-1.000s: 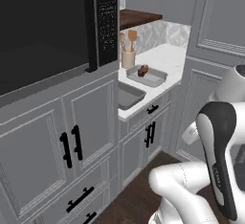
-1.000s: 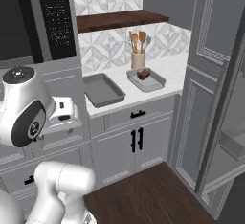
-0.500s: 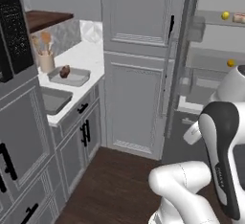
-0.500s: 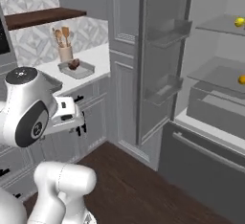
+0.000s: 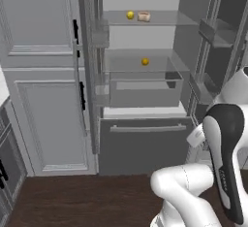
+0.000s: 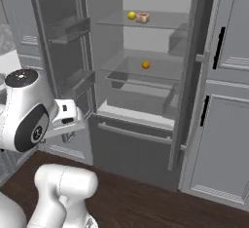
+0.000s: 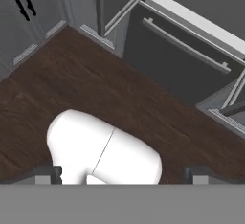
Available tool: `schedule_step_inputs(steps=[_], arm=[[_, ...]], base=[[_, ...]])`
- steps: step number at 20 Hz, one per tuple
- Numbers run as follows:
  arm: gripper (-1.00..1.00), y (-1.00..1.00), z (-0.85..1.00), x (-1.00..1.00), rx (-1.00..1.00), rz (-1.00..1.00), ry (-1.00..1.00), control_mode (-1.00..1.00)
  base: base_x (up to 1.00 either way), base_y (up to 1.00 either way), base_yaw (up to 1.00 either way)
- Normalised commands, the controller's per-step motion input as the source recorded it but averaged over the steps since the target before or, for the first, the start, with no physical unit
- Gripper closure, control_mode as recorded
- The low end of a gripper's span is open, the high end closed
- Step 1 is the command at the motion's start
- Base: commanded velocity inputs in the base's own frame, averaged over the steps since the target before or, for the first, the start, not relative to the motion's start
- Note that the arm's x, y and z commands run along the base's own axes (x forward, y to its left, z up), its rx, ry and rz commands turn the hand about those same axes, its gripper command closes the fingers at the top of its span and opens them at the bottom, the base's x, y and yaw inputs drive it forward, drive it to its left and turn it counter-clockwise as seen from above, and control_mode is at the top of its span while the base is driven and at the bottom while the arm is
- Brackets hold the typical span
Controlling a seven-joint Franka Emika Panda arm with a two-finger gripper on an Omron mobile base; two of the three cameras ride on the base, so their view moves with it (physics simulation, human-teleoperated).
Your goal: Place one lemon and one steak in each tupperware on the nearby counter, to pack two identical lunches.
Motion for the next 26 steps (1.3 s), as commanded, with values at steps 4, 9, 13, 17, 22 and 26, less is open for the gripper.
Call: schedule_step_inputs(steps=[4, 9, 13, 17, 22, 26], arm=[[-1.0, 0.0, 0.0, 0.0, 0.0, 0.0, 0.0, 1.0], [-1.0, 0.0, 0.0, 0.0, 0.0, 0.0, 0.0, 1.0], [-1.0, 0.0, 0.0, 0.0, 0.0, 0.0, 0.0, 1.0], [-1.0, 0.0, 0.0, 0.0, 0.0, 0.0, 0.0, 1.0], [-1.0, 0.0, 0.0, 0.0, 0.0, 0.0, 0.0, 1.0], [-1.0, 0.0, 0.0, 0.0, 0.0, 0.0, 0.0, 1.0]], base=[[1.0, 0.28, -0.35], [0.68, 0.14, -0.23], [0.59, -0.01, -0.31], [0.66, 0.02, -0.24], [0.89, 0.0, -0.11], [0.39, 0.03, 0.0]])
